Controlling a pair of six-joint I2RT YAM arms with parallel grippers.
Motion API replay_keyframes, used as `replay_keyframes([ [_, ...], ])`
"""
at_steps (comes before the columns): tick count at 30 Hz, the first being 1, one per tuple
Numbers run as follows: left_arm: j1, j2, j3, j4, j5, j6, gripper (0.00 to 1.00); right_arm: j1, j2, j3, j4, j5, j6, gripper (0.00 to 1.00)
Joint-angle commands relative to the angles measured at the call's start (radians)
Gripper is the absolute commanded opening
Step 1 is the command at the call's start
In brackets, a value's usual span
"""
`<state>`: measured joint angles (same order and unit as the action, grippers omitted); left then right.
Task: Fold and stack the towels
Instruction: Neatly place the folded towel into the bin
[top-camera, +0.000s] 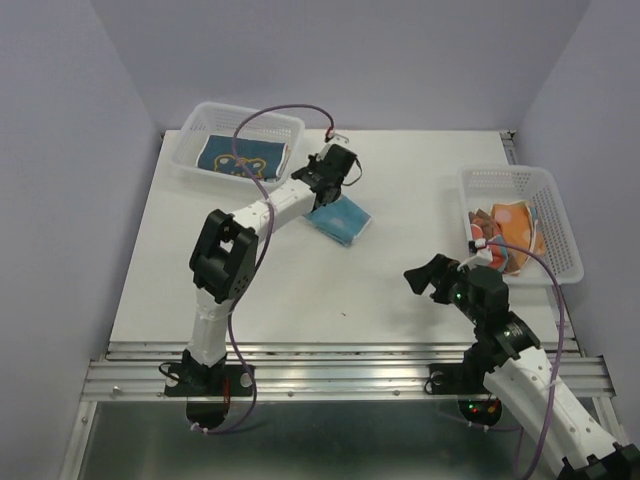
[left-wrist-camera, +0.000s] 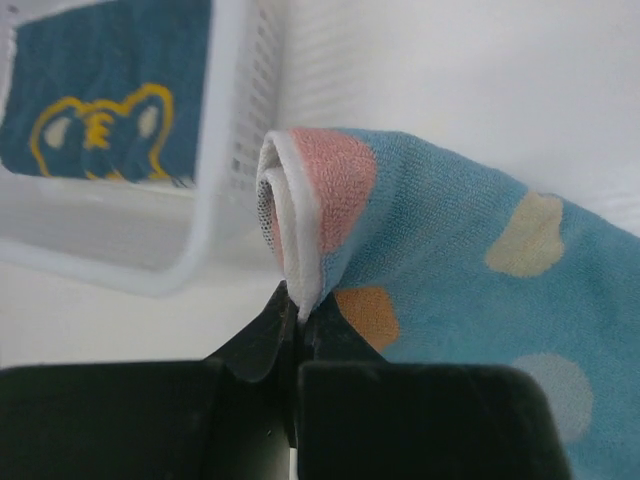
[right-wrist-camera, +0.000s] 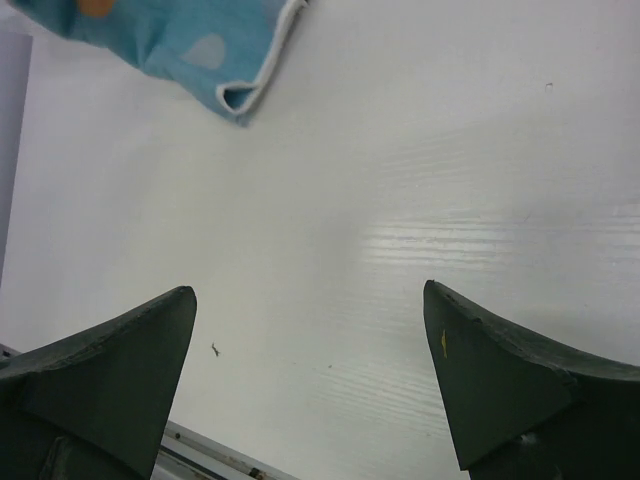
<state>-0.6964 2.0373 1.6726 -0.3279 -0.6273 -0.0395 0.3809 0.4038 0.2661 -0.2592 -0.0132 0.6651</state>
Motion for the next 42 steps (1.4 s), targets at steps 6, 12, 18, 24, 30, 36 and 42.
replay_keyframes([
  [6,0.167,0.061,0.381,-0.048,-0.08,0.309,0.0,0.004,0.041,-0.027,0.083,0.045,-0.016,1.0],
  [12,0.238,0.084,0.481,-0.028,-0.083,0.409,0.0,0.004,0.052,-0.03,0.086,0.05,-0.016,1.0],
  [18,0.328,0.086,0.472,0.004,-0.014,0.464,0.0,0.004,0.058,-0.034,0.106,0.05,-0.015,1.0],
  [24,0.399,0.118,0.434,0.081,0.011,0.509,0.0,0.006,0.046,-0.051,0.138,0.033,-0.013,1.0],
  [30,0.456,0.15,0.391,0.165,0.049,0.509,0.0,0.003,0.023,-0.061,0.164,0.038,-0.012,1.0],
  [36,0.492,0.159,0.31,0.269,0.116,0.532,0.0,0.004,0.009,-0.042,0.14,0.081,-0.016,1.0],
  [42,0.52,0.193,0.303,0.322,0.092,0.514,0.0,0.004,0.012,-0.038,0.138,0.091,-0.01,1.0],
])
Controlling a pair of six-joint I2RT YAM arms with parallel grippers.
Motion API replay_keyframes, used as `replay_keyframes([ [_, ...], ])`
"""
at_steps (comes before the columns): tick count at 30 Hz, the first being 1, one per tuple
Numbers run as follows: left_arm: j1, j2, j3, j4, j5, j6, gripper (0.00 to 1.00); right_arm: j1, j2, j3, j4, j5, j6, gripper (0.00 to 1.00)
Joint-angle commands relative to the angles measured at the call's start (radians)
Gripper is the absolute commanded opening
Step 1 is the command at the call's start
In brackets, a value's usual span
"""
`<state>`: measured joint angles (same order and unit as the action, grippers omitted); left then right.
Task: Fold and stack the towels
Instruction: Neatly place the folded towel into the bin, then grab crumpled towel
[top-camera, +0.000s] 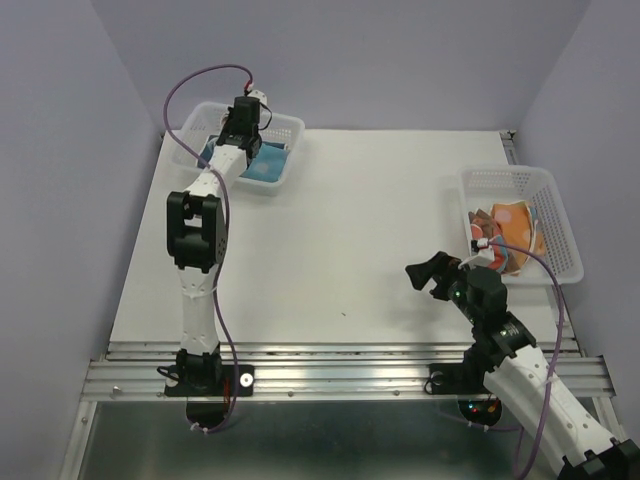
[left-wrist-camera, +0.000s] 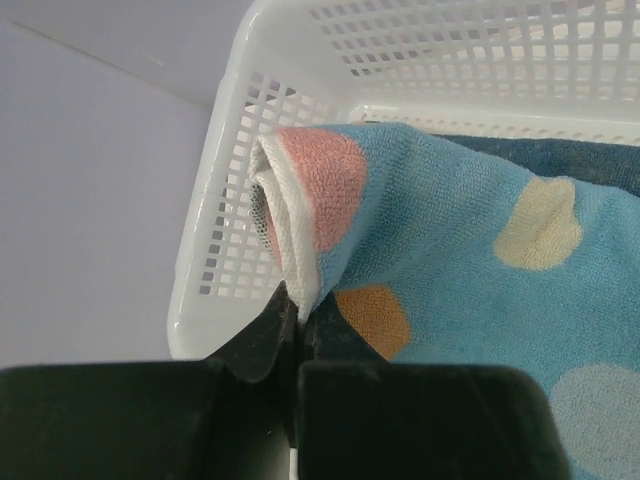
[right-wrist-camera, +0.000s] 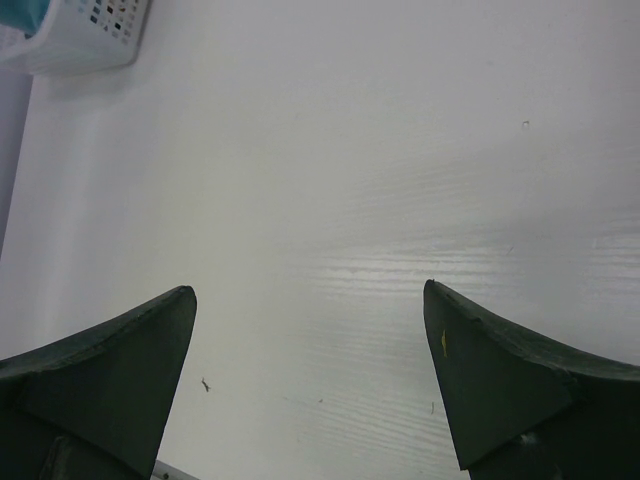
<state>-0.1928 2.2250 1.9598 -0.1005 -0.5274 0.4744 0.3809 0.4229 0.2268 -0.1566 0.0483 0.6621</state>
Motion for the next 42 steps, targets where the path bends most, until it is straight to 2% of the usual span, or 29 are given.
replay_keyframes([
  [1,0.023,0.012,0.028,0.094,-0.011,-0.006,0.0,0.004,-0.004,0.002,0.037,0.025,-0.007,1.0],
  [7,0.059,0.033,0.071,0.065,0.003,-0.016,0.0,0.004,-0.01,0.019,0.019,0.024,-0.007,1.0],
  [8,0.059,0.033,0.071,0.05,0.006,-0.013,0.1,0.004,-0.012,0.02,0.019,0.024,-0.009,1.0],
  [10,0.058,0.027,0.06,0.032,0.003,-0.008,0.6,0.004,-0.016,0.032,0.015,0.025,-0.018,1.0],
  [11,0.058,0.024,0.059,0.028,-0.006,-0.007,0.99,0.004,-0.016,0.04,0.014,0.027,-0.022,1.0],
  [16,0.055,-0.02,0.128,-0.025,-0.052,-0.071,0.99,0.006,-0.004,0.109,0.006,0.015,-0.042,1.0],
  [21,0.015,-0.143,0.195,-0.114,0.051,-0.245,0.99,0.006,0.077,0.169,0.065,-0.025,-0.024,1.0],
  [23,-0.023,-0.246,0.167,-0.122,0.128,-0.328,0.99,0.004,0.131,0.262,0.034,0.014,-0.038,1.0],
  [24,-0.034,-0.29,0.137,-0.12,0.163,-0.373,0.99,0.004,0.195,0.302,-0.016,0.109,-0.047,1.0],
  [26,-0.057,-0.44,0.036,-0.067,0.24,-0.541,0.99,0.004,0.262,0.356,-0.059,0.23,-0.018,1.0],
  [27,-0.086,-0.496,-0.107,-0.039,0.3,-0.647,0.99,0.004,0.346,0.411,-0.092,0.351,-0.006,1.0],
  [29,-0.126,-0.664,-0.278,0.069,0.337,-0.723,0.99,0.003,0.442,0.475,-0.136,0.447,0.004,1.0],
  [30,-0.187,-0.715,-0.452,0.094,0.334,-0.77,0.99,0.001,0.532,0.547,-0.202,0.509,0.002,1.0],
  [31,-0.221,-0.807,-0.534,0.178,0.333,-0.776,0.99,-0.013,0.584,0.595,-0.239,0.53,-0.004,1.0],
  [33,-0.282,-0.882,-0.737,0.223,0.305,-0.795,0.99,-0.054,0.663,0.669,-0.361,0.579,-0.019,1.0],
  [34,-0.334,-0.943,-0.792,0.234,0.291,-0.812,0.99,-0.089,0.732,0.737,-0.404,0.585,-0.025,1.0],
  [36,-0.367,-0.99,-0.922,0.245,0.267,-0.871,0.99,-0.207,0.769,0.776,-0.484,0.602,-0.039,1.0],
  [39,-0.424,-1.059,-1.047,0.23,0.267,-0.908,0.99,-0.273,0.821,0.836,-0.631,0.717,-0.015,1.0],
  [40,-0.437,-1.076,-1.077,0.229,0.27,-0.915,0.99,-0.286,0.824,0.839,-0.639,0.761,-0.024,1.0],
  [42,-0.467,-1.111,-1.157,0.234,0.262,-0.966,0.99,-0.336,0.82,0.827,-0.623,0.753,-0.024,1.0],
])
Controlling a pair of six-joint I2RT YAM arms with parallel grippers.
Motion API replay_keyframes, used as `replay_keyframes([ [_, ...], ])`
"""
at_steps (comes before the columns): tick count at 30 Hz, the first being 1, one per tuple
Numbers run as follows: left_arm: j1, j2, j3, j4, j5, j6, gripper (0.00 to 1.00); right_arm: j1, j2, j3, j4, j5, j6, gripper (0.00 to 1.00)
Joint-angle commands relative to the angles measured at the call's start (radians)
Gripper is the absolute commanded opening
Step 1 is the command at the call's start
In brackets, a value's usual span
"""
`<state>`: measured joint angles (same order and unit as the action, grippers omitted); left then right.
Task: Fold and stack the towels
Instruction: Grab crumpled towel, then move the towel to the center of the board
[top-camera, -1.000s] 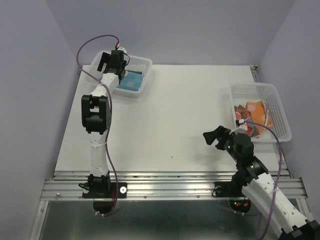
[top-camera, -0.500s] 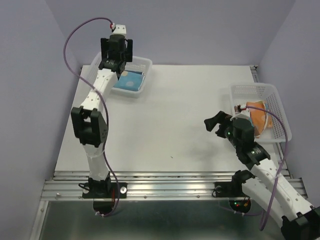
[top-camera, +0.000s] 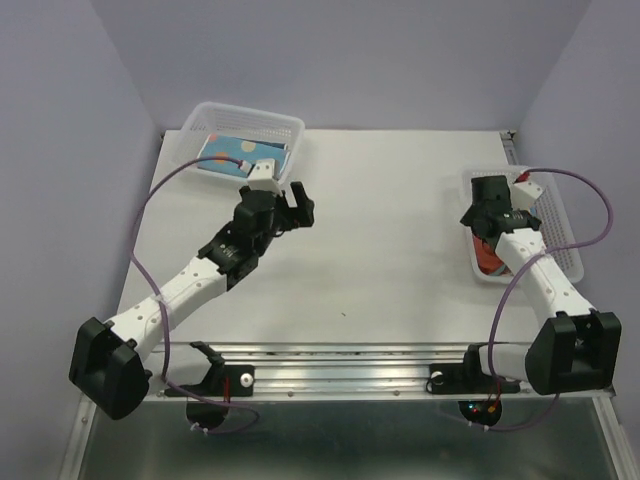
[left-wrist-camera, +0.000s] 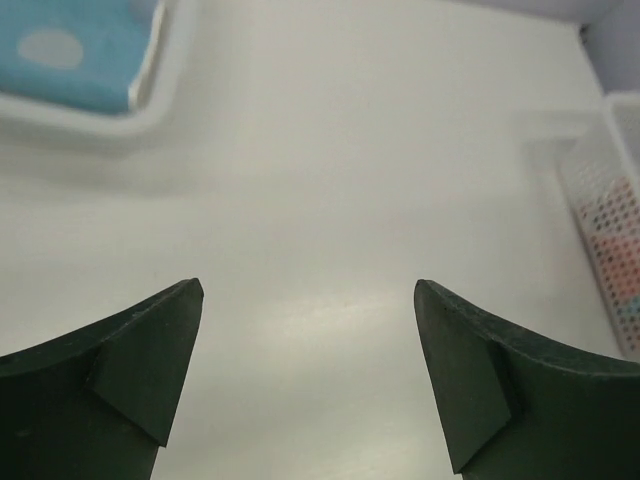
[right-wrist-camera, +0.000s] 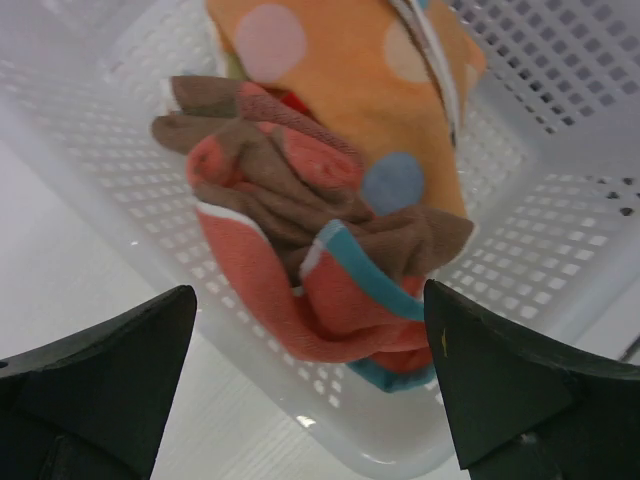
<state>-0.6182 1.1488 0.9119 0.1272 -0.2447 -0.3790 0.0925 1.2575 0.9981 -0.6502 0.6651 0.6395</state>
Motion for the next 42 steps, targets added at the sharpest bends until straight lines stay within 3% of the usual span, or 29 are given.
replay_keyframes([
  [1,-0.044,-0.04,-0.125,0.011,-0.018,-0.123,0.99,-0.069,-0.017,0.045,-0.105,0.114,-0.017,1.0],
  [3,-0.052,-0.034,-0.134,0.011,-0.013,-0.121,0.99,-0.128,0.0,0.017,-0.062,0.036,-0.034,1.0],
  [10,-0.054,0.035,-0.093,-0.04,-0.06,-0.139,0.99,-0.143,0.004,-0.11,0.0,-0.061,-0.032,1.0],
  [13,-0.055,0.051,-0.079,-0.061,-0.077,-0.143,0.99,-0.143,-0.016,-0.15,0.035,-0.096,-0.034,0.92],
  [16,-0.057,0.045,-0.087,-0.064,-0.087,-0.147,0.99,-0.143,-0.032,-0.154,0.037,-0.087,-0.017,0.57],
  [17,-0.055,0.037,-0.088,-0.066,-0.091,-0.147,0.99,-0.143,-0.044,-0.144,0.034,-0.076,-0.008,0.36],
  [20,-0.055,0.009,-0.102,-0.067,-0.099,-0.155,0.99,-0.143,-0.082,-0.068,0.018,-0.061,-0.02,0.12],
  [24,-0.055,-0.024,-0.116,-0.067,-0.094,-0.158,0.99,-0.143,-0.13,0.115,0.017,-0.116,-0.119,0.06],
  [25,-0.055,-0.03,-0.12,-0.067,-0.096,-0.164,0.99,-0.143,-0.141,0.153,0.014,-0.221,-0.202,0.05],
  [29,-0.055,-0.06,-0.13,-0.069,-0.099,-0.176,0.99,-0.142,-0.204,0.312,0.018,-0.575,-0.262,0.01],
  [30,-0.057,-0.064,-0.13,-0.07,-0.094,-0.176,0.99,-0.14,-0.211,0.351,0.043,-0.763,-0.265,0.01],
  [34,-0.057,-0.103,-0.139,-0.083,-0.099,-0.204,0.99,-0.061,-0.199,0.46,0.077,-1.016,-0.279,0.01],
  [42,-0.055,-0.198,-0.119,-0.268,-0.252,-0.359,0.99,0.381,0.023,0.7,0.115,-0.983,-0.314,0.01],
])
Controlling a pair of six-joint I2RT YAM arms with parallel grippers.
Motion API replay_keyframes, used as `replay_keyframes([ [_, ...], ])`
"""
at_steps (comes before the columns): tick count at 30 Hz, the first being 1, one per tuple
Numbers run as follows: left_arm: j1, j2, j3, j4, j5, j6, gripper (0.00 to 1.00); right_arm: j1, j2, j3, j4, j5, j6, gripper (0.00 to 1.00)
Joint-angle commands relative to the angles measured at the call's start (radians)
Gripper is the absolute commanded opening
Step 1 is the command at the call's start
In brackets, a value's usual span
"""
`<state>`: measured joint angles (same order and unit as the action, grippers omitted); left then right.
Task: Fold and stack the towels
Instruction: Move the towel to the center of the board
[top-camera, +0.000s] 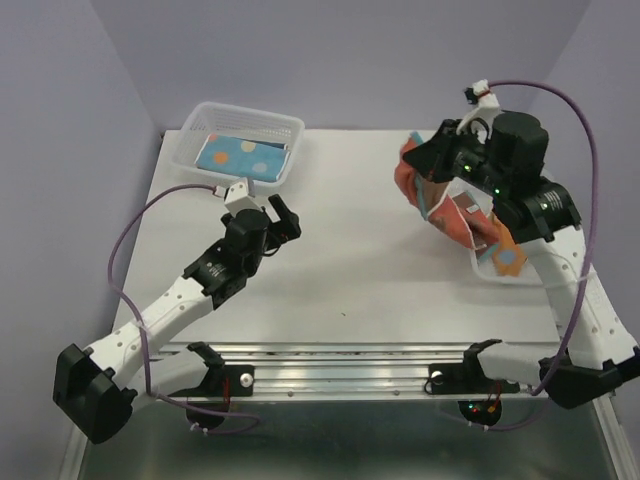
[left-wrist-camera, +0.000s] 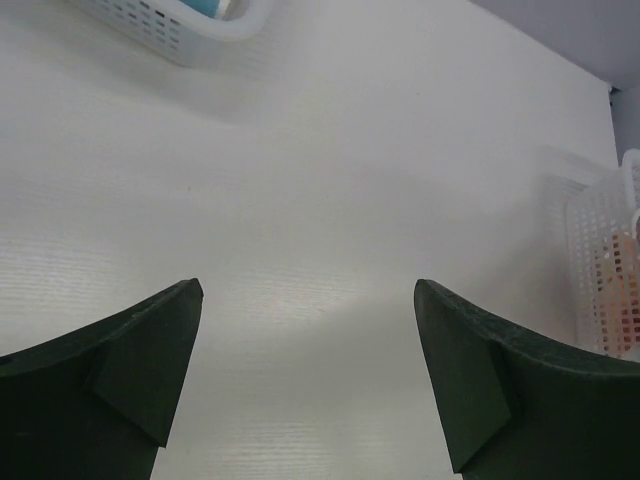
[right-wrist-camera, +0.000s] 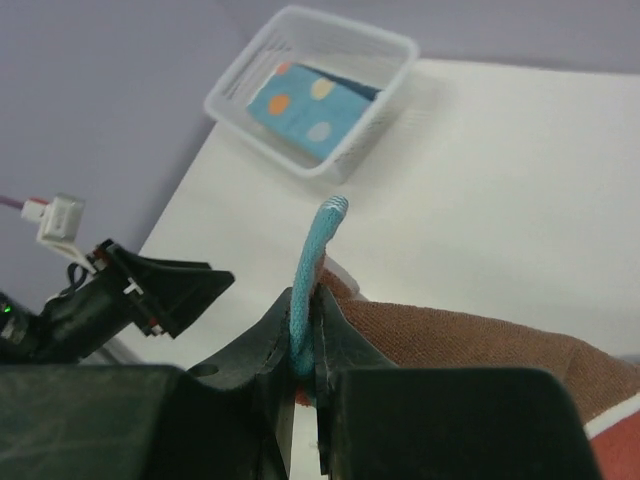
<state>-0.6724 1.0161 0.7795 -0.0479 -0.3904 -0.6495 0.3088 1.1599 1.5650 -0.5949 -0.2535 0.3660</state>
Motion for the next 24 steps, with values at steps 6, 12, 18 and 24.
replay_keyframes([
  [6,-0.001,-0.207,-0.019,-0.211,-0.166,-0.199,0.99,0.404,0.383,0.456,0.053,0.056,-0.049,0.01],
  [12,0.0,-0.361,-0.065,-0.297,-0.202,-0.268,0.99,0.432,0.485,0.603,0.11,0.077,0.002,0.01],
  [18,-0.001,-0.428,-0.085,-0.352,-0.22,-0.295,0.99,0.428,0.281,0.19,0.142,0.383,-0.021,0.04],
  [24,-0.001,-0.43,-0.112,-0.374,-0.208,-0.312,0.99,0.234,0.089,-0.425,0.255,0.471,-0.064,0.19],
])
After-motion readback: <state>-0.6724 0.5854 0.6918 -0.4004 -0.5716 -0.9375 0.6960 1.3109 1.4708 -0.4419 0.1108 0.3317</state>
